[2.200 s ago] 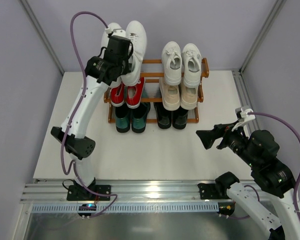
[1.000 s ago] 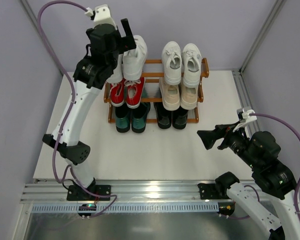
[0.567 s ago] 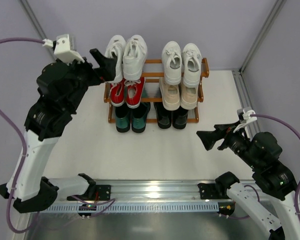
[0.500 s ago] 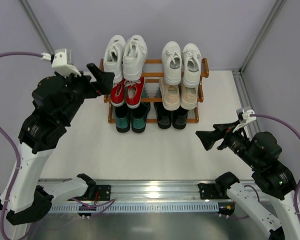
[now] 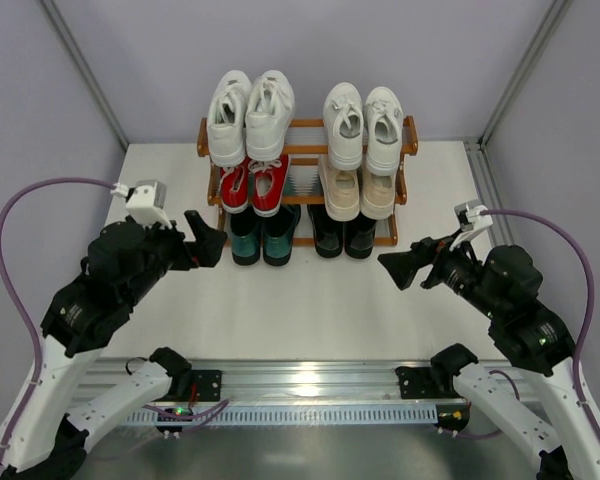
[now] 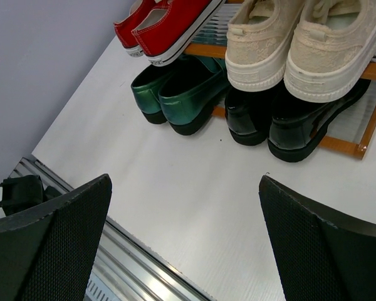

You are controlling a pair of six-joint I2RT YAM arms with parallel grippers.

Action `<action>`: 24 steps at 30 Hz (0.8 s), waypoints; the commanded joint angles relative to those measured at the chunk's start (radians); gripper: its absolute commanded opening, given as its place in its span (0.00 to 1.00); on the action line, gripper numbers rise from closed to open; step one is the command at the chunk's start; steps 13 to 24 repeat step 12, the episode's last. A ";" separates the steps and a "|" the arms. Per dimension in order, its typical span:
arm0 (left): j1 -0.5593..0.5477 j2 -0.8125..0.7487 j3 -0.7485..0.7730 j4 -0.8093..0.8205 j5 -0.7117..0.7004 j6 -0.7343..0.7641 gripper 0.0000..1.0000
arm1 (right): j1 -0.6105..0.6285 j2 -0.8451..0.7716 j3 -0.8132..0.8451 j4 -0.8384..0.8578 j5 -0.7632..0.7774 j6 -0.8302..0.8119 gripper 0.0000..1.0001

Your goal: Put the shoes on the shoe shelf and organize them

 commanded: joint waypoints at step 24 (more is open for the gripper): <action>0.001 -0.079 -0.048 -0.009 -0.013 0.022 1.00 | 0.001 0.020 0.019 0.077 0.025 0.040 1.00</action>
